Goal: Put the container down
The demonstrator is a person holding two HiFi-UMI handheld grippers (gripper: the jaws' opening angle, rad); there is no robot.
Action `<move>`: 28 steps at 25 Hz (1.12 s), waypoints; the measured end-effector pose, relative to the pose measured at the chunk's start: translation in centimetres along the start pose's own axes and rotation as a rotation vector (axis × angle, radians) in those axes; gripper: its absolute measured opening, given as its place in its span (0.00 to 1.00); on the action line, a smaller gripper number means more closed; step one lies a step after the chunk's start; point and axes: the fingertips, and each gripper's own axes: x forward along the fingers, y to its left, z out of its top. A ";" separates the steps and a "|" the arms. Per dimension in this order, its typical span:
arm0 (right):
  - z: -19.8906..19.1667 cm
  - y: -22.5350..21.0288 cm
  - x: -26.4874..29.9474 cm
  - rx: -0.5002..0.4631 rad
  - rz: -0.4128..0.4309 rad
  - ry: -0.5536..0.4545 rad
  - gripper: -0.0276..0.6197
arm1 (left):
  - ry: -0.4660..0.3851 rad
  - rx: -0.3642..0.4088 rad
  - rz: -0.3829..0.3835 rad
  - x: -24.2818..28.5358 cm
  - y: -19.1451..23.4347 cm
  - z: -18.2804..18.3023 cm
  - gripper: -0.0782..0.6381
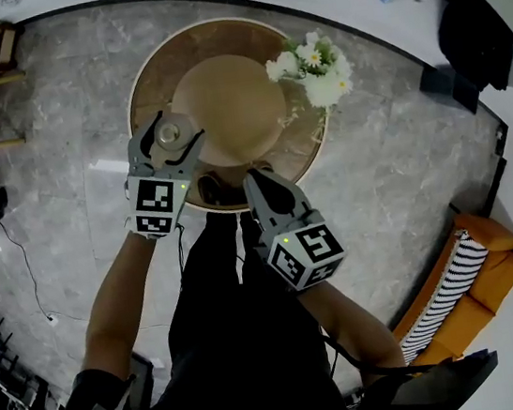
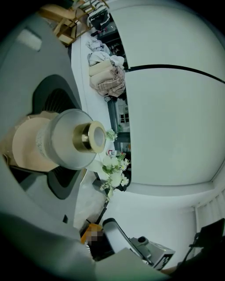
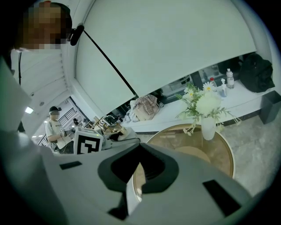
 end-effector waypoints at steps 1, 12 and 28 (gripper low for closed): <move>-0.3 -0.4 0.1 0.007 -0.004 0.004 0.05 | 0.005 -0.003 0.000 0.7 0.0 -0.5 0.59; -3.5 -4.7 1.7 0.048 -0.050 0.059 0.05 | 0.089 -0.025 -0.004 8.4 1.3 -6.1 0.59; -8.5 -7.8 3.0 0.130 -0.088 0.132 0.05 | 0.158 -0.009 -0.015 15.9 3.8 -11.3 0.59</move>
